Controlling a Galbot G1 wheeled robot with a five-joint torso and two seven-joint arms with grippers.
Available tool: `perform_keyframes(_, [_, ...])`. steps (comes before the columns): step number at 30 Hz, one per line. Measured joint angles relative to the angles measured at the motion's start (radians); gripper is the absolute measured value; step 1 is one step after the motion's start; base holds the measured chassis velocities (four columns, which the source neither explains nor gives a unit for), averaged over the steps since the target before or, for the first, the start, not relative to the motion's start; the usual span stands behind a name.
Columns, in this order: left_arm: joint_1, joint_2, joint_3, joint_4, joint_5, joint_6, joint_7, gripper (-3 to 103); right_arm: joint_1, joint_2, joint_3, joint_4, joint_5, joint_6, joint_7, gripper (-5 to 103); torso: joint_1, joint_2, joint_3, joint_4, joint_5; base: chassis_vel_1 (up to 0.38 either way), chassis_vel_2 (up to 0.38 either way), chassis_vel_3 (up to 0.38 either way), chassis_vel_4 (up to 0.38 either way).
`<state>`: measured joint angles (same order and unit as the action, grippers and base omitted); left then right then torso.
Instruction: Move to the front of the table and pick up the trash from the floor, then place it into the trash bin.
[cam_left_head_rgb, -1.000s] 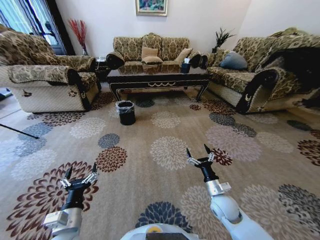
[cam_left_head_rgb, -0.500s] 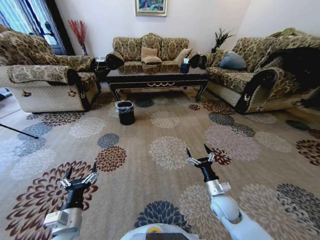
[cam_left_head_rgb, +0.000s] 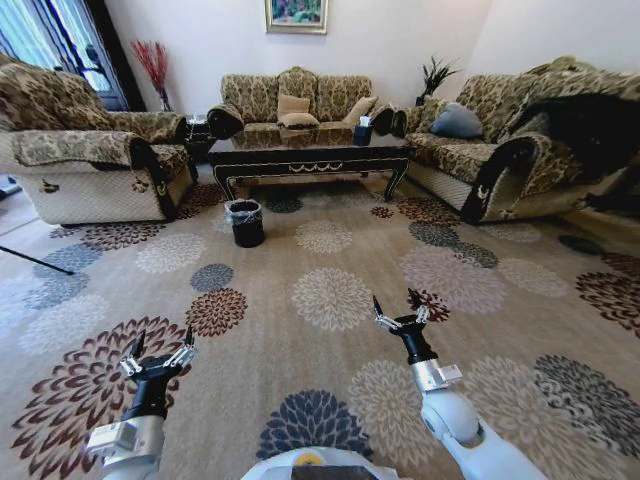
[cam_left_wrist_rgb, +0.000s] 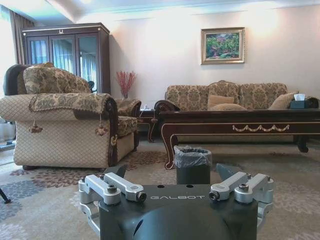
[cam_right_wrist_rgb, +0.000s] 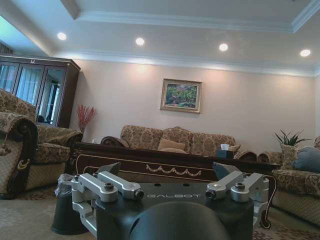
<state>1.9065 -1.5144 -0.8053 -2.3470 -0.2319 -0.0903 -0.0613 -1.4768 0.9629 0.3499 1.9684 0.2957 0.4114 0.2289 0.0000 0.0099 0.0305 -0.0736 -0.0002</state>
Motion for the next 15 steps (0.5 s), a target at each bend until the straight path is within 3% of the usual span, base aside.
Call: perform_keyframes(15, [0.000, 0.000, 0.000, 0.000, 0.000, 0.000, 0.000, 100, 0.000, 0.000, 0.000, 0.000, 0.000, 0.000, 0.000, 100, 0.000, 0.005, 0.004, -0.0002, 0.0002, 0.000, 0.000, 0.000, 0.000])
